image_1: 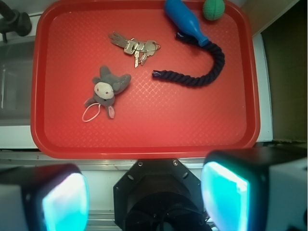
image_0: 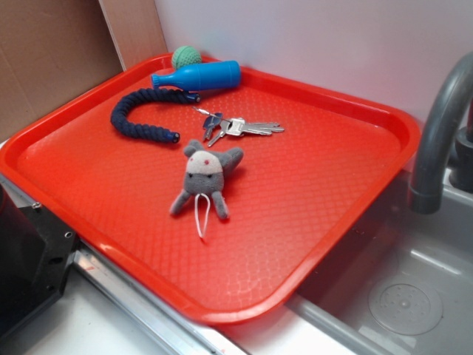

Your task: Grab the silver keys.

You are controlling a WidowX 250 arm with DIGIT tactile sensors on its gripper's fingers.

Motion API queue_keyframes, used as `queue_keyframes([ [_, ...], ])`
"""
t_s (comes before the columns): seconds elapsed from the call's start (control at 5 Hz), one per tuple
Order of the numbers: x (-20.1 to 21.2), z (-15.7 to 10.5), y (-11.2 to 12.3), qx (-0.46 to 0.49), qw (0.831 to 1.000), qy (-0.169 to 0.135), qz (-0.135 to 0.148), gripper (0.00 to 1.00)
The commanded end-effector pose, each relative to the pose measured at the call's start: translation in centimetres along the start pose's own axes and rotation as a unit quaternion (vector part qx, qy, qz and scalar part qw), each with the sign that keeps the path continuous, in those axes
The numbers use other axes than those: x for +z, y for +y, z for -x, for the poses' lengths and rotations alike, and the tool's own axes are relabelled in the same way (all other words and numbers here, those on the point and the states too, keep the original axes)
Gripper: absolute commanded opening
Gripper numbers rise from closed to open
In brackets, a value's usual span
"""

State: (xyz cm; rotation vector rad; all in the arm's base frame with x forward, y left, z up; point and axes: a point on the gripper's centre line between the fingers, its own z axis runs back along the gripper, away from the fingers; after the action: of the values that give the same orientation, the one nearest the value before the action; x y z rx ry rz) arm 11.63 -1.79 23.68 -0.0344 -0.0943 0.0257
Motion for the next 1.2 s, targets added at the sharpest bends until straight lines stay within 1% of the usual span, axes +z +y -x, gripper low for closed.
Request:
queue_keyframes([
  [0.0,0.0,0.0,0.0,0.000,1.000,0.000,0.000,1.00],
  [0.2,-3.3,-3.0,1.3,0.123,0.991,-0.051,0.004,1.00],
  [0.4,-5.4,-5.1,2.3,0.247,0.966,-0.071,0.016,1.00],
  [0.6,-8.2,-6.7,3.9,0.365,0.927,-0.084,0.005,1.00],
  [1.0,-8.2,-6.7,3.9,0.365,0.927,-0.084,0.005,1.00],
])
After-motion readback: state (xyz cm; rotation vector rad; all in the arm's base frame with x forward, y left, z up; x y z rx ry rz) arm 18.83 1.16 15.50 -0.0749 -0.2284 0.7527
